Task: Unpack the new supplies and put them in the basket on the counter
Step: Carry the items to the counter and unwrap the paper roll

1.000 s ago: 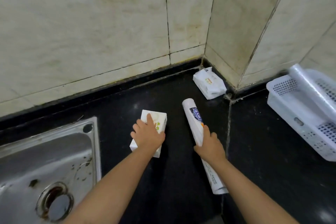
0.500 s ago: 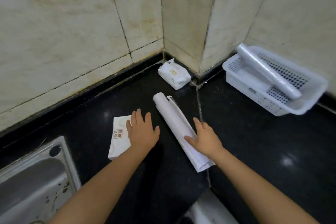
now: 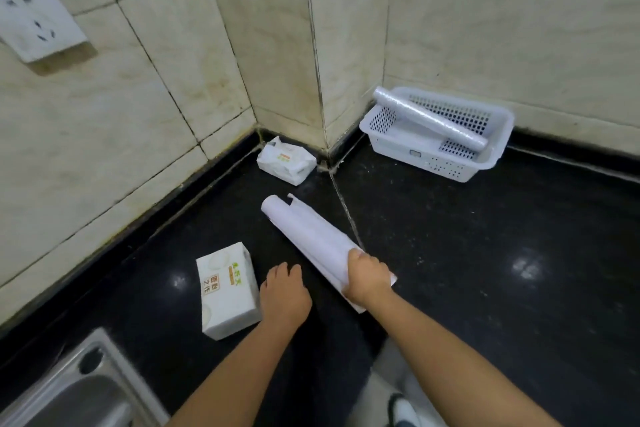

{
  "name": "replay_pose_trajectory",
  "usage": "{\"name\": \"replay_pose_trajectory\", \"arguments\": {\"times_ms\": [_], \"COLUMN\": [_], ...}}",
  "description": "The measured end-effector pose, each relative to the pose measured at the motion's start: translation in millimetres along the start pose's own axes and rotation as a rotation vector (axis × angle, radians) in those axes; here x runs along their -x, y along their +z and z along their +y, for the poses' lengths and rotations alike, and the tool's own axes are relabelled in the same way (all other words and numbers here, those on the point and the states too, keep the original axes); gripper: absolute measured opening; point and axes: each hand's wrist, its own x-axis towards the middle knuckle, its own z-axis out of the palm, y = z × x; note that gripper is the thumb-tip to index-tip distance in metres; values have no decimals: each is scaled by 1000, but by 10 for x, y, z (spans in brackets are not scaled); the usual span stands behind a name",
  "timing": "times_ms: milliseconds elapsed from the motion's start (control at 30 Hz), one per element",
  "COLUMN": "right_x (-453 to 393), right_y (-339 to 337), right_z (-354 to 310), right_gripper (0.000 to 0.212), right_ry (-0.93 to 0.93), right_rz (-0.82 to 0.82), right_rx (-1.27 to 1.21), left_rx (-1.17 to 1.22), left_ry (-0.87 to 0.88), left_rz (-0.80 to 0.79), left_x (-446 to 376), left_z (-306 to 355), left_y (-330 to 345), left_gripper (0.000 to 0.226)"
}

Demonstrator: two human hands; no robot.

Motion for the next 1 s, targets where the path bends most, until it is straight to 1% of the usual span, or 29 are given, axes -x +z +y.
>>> {"name": "replay_pose_trajectory", "arguments": {"times_ms": [67, 200, 233, 300, 367, 433, 533, 600, 667, 700, 833, 867, 933, 967, 1000], "right_x": [62, 219, 245, 278, 245, 207, -21, -250, -530, -679, -1269, -1400, -1706, -1752, -1800], "right_y": [-75, -426, -566, -880, -1221, -1426, -1800, -2012, -2161, -2195, -2183, -2157, -2060, -2024, -1977], "right_z": [49, 357, 479, 740, 1051, 1286, 1801, 2086, 2243, 2279, 2278, 2276, 2346, 2337, 2343], "right_gripper": [61, 53, 53, 53, 52, 47, 51, 57, 59, 59, 56, 53, 49, 49, 48], "right_ry": [37, -12, -21, -44, -62, -84, -162, -211, -214, -197, -156, -150, -103, -88, -58], "right_rz": [-14, 72, 98, 144, 229, 295, 367, 420, 458, 443, 310, 289, 259, 239, 224], "right_rx": [-141, -311, -368, -446, -415, -344, -242, -155, -95, -84, -90, -87, -91, -79, -70], "left_rx": [86, 478, 560, 676, 811, 1059, 1409, 1550, 1584, 1562, 1438, 1419, 1332, 1281, 1227], "left_ry": [8, -27, -17, 66, 190, 241, 232, 219, 164, 137, 31, -12, -66, -60, -17], "left_rz": [43, 207, 252, 325, 327, 244, 180, 182, 200, 219, 327, 328, 273, 233, 185], "left_x": [-3, -130, -184, -279, -416, -547, -896, -1114, -1311, -1408, -1775, -1866, -2139, -2184, -2228], "left_z": [6, 224, 355, 677, 1134, 1501, 2155, 2482, 2702, 2775, 2939, 2950, 3030, 3003, 2995], "left_y": [-85, -403, -490, -633, -763, -883, -1126, -1247, -1275, -1256, -1093, -1059, -952, -915, -865], "left_gripper": [46, 50, 53, 61, 66, 72, 84, 88, 87, 87, 90, 91, 94, 93, 90]}}
